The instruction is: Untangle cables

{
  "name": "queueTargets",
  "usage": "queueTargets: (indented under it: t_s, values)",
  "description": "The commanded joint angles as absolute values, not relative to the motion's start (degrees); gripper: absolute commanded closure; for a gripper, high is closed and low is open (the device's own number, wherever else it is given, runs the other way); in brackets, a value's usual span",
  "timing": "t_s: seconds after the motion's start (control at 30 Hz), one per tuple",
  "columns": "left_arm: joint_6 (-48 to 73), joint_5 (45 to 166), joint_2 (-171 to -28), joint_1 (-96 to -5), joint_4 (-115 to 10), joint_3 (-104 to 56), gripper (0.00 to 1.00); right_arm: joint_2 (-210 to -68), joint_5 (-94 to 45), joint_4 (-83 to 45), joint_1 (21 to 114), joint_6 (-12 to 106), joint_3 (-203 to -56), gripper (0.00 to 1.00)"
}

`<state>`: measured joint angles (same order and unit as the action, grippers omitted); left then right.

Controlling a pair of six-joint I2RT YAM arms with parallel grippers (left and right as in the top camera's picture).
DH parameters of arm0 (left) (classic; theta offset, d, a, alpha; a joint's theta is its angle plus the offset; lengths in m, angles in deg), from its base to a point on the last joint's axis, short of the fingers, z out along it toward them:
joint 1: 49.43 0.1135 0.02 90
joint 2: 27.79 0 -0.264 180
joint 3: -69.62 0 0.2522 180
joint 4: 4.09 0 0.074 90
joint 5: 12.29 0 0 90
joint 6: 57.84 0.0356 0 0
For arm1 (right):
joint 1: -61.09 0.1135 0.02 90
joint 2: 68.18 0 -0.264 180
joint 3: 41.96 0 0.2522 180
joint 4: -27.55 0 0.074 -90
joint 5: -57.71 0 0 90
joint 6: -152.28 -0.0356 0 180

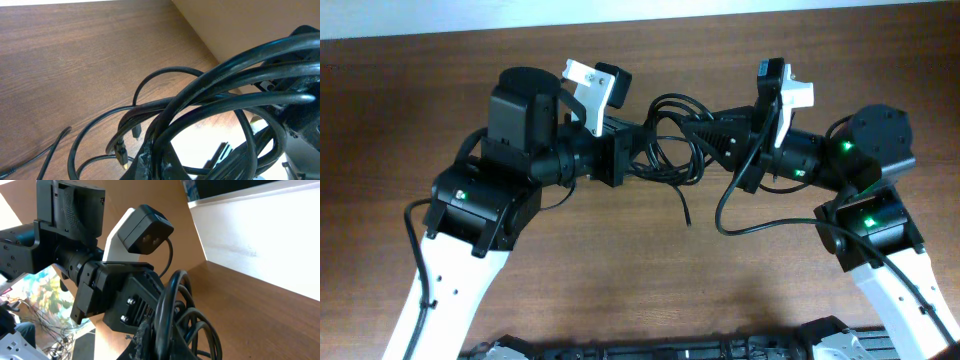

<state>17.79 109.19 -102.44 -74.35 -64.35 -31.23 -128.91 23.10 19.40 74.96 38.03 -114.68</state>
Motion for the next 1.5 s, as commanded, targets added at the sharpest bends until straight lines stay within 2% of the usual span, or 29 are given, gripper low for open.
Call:
queueTargets:
  t_s: [0.0,0.03,0.07,0.13,0.3,0.47,0.6,0.67,0.73,0.83,0.87,1.13,1.27,1.37,1.43,1.47]
  values:
    - [17.61,108.78,-102.84,-74.31,-64.46,-31.17,0.59,-128.69,24.48,19.88,74.96,37.77,-115.42,0.96]
    - [17.61,108.78,-102.84,-74.31,-64.48,-31.17,0.38,-128.71,24.50,19.88,74.96,37.77,-115.42,0.96]
    - [17.35,108.95,-102.84,-74.31,-64.55,-31.17,0.25,-128.71,24.50,19.88,74.96,37.77,-115.42,0.96]
    - [17.20,108.95,-102.86,-74.31,-64.83,-31.17,0.23,-128.71,24.48,20.12,74.96,37.77,-115.42,0.96]
    - [17.20,108.95,-102.86,-74.31,-64.98,-31.17,0.44,-128.71,24.50,21.13,74.96,37.75,-115.42,0.96]
    - [17.15,108.97,-102.86,-74.59,-65.01,-31.17,0.51,-128.71,24.04,26.72,74.96,37.75,-115.42,0.96]
    - [17.17,108.95,-102.86,-76.54,-64.85,-31.17,0.51,-128.74,24.04,26.96,74.96,37.75,-115.42,0.96]
    - [17.20,108.91,-102.86,-77.57,-64.77,-31.17,0.53,-128.74,24.02,26.96,74.96,37.75,-115.42,0.96]
    - [17.17,108.93,-102.86,-77.92,-64.59,-31.17,0.67,-128.74,24.04,27.27,74.96,37.75,-115.42,0.96]
    - [17.20,108.91,-102.86,-77.92,-64.59,-31.17,0.96,-128.71,24.04,27.79,74.96,37.75,-115.42,0.96]
    - [17.20,108.67,-102.86,-77.92,-64.59,-31.17,1.00,-128.71,24.06,27.75,74.96,37.75,-115.42,0.96]
    - [12.23,100.71,-102.84,-77.87,-64.61,-31.17,1.00,-129.13,24.04,26.09,74.83,38.03,-115.42,0.96]
    - [13.02,87.51,-102.79,-77.87,-65.53,-31.17,1.00,-133.28,24.04,17.24,73.61,39.94,-115.42,0.96]
    - [19.93,77.87,-102.79,-77.87,-68.39,-31.17,1.00,-136.19,24.06,11.95,72.21,39.91,-115.42,0.96]
    - [20.21,73.00,-102.79,-77.87,-70.19,-31.17,1.00,-137.61,24.06,8.95,71.92,39.94,-115.42,0.95]
    - [21.94,72.39,-102.79,-77.87,-70.25,-31.17,1.00,-138.00,24.06,8.30,71.92,39.94,-115.42,0.85]
